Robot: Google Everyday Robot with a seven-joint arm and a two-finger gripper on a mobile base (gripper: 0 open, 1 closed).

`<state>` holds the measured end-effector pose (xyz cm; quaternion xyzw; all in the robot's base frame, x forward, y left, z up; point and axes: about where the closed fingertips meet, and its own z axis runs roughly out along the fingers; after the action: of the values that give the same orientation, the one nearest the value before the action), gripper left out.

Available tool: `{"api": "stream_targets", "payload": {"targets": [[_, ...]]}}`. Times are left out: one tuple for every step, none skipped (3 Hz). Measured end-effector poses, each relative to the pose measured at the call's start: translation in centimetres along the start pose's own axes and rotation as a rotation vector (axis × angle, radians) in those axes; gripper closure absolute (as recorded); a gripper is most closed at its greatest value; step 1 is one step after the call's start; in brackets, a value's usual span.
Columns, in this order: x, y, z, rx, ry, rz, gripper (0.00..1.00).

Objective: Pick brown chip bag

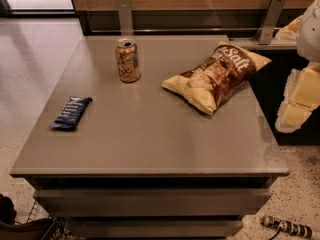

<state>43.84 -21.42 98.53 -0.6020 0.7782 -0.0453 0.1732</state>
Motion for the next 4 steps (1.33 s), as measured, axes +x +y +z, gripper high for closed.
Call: {"api": "stream_targets", "payload": {"targets": [[0.0, 0.0, 0.0, 0.000, 0.000, 0.000, 0.00], [-0.1, -1.3, 0.0, 0.003, 0.018, -0.060, 0.00], [-0.6, -4.7, 0.1, 0.007, 0.041, -0.182, 0.00], [-1.1, -7.1, 0.7, 0.012, 0.040, -0.245, 0.00]]}}
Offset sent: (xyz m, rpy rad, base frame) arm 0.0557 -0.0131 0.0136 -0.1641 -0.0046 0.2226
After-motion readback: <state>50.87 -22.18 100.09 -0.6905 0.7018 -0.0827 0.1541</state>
